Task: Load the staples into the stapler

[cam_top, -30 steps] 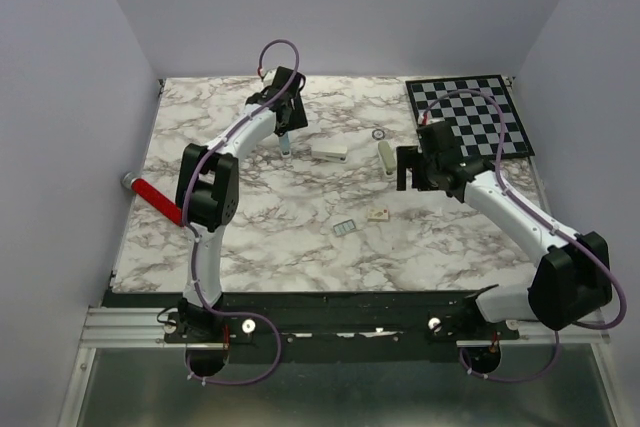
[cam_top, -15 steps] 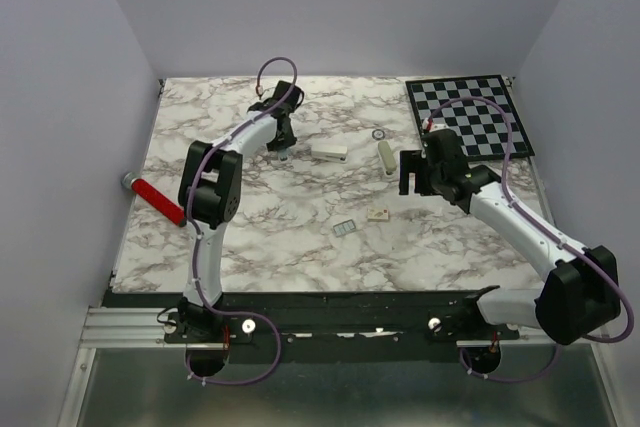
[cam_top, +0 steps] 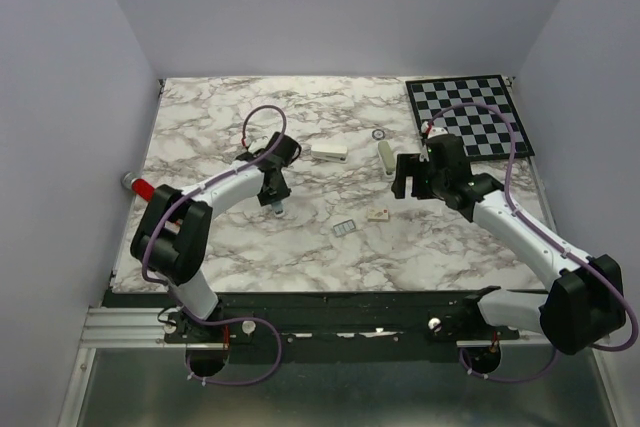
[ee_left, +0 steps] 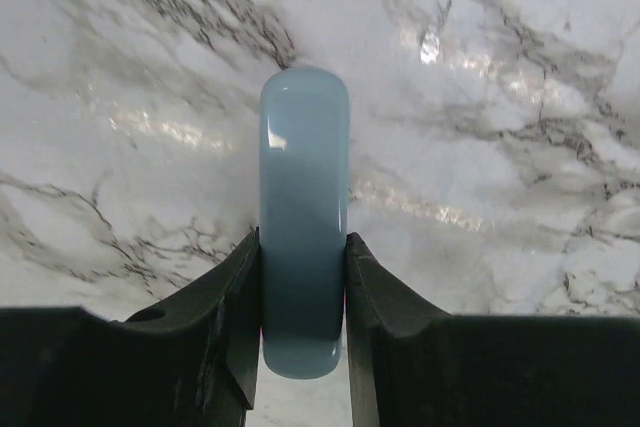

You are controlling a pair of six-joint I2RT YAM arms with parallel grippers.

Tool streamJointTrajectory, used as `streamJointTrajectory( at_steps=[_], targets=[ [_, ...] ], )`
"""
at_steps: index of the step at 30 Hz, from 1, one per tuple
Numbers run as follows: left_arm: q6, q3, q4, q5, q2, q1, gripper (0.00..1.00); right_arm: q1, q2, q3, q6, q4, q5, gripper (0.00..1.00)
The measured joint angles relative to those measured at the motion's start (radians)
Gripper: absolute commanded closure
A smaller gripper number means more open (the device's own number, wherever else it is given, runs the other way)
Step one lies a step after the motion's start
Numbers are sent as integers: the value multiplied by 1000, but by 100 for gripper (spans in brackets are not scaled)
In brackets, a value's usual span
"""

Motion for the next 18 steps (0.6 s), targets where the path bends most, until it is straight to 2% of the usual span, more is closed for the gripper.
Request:
streamJointTrajectory(
  at_steps=[4,10,11,14,18],
  targets=[
    [-75,-75,27,-14,-39,-74,69,2,-2,-5,7,15,-25,8],
    [-166,-106,45,-33,-56,-120,46,5,-4,-5,9,27,-42,8],
    [-190,-111,46,-23,-57,-127,36,7,-5,-5,9,29,-43,8],
    [-237,-134,36,4,-60,-154,22,10,-10,-5,9,30,-45,8],
    [-297,-177,35,35,-103,-171,17,19,-17,-5,9,30,-45,8]
  ],
)
